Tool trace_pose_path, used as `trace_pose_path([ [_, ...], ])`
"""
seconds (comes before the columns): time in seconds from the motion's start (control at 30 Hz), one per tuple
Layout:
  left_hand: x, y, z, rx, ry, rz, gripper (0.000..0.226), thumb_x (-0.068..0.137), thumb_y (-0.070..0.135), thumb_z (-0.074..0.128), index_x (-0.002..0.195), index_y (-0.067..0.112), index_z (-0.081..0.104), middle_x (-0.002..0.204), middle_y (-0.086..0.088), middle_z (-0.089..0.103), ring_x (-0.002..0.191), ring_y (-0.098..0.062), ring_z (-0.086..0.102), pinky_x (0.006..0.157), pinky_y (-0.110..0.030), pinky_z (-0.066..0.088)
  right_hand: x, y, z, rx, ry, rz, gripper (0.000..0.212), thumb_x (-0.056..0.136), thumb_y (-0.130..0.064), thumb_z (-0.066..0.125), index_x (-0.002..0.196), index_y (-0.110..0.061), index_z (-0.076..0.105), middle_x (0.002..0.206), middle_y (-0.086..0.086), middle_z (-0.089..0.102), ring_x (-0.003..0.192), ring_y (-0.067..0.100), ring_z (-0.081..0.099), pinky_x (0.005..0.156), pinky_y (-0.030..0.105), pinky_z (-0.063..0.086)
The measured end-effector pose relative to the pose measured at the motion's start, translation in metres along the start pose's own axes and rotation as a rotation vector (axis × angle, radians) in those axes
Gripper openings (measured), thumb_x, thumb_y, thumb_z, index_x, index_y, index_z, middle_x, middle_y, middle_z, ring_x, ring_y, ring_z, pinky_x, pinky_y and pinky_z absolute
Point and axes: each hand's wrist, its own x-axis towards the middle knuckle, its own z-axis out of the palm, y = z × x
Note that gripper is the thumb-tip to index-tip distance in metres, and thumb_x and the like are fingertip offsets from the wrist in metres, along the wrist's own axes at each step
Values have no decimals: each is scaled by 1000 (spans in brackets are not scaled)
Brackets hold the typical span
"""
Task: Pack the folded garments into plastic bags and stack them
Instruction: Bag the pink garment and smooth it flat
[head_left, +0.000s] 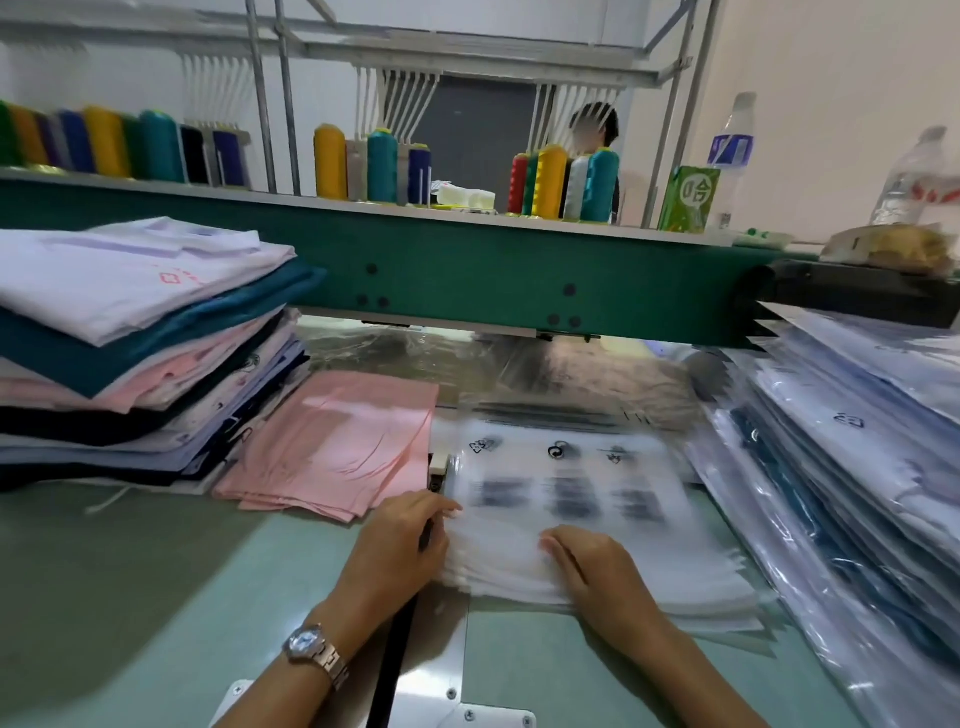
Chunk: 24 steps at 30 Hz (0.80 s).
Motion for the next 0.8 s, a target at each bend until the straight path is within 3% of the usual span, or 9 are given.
trace_pose_path([
  [0.1,1,2,-1,6,87,25,10,87,14,72,97,18,71,89,11,68,81,-10,62,81,-29,50,-2,-7,-2,-22,101,-32,20,98,-22,52,82,-18,63,75,-4,63,70,20,58,65,33,45],
  [0.2,2,6,-1,43,122,73,10,83,13,77,91,16,73,84,9,69,77,-13,63,79,-30,47,-1,-21,-1,-14,211,-101,8,92,-19,61,90,-18,69,87,-9,69,81,11,60,75,27,44],
  [0.27,2,10,-1,75,134,126,13,78,12,81,88,16,74,81,8,70,74,-14,64,77,-27,43,1,-33,3,-18,259,-161,10,89,-21,63,96,-19,70,95,-10,70,89,7,60,80,25,41],
  [0.47,2,10,1,138,140,232,10,77,17,82,86,17,76,80,7,73,74,-14,67,76,-26,41,10,-53,16,-119,290,-280,22,88,-25,66,106,-14,72,100,-2,69,91,17,63,80,26,41],
  [0.53,2,8,1,156,148,268,9,83,26,75,86,18,77,81,8,74,74,-12,68,76,-25,42,11,-55,17,-128,289,-299,21,88,-25,66,104,-14,73,98,-1,69,89,18,63,79,27,41],
  [0.63,3,7,1,170,143,305,26,89,36,57,85,20,77,81,10,74,73,-9,67,77,-23,41,13,-59,20,-138,307,-324,15,87,-24,67,96,-15,73,92,-2,70,83,20,63,76,27,41],
  [0.8,1,4,0,162,146,289,13,87,27,64,83,25,77,80,14,72,74,-7,65,76,-24,39,21,-65,18,-263,344,-369,6,83,-19,71,80,-14,71,87,1,65,78,22,61,68,32,41],
])
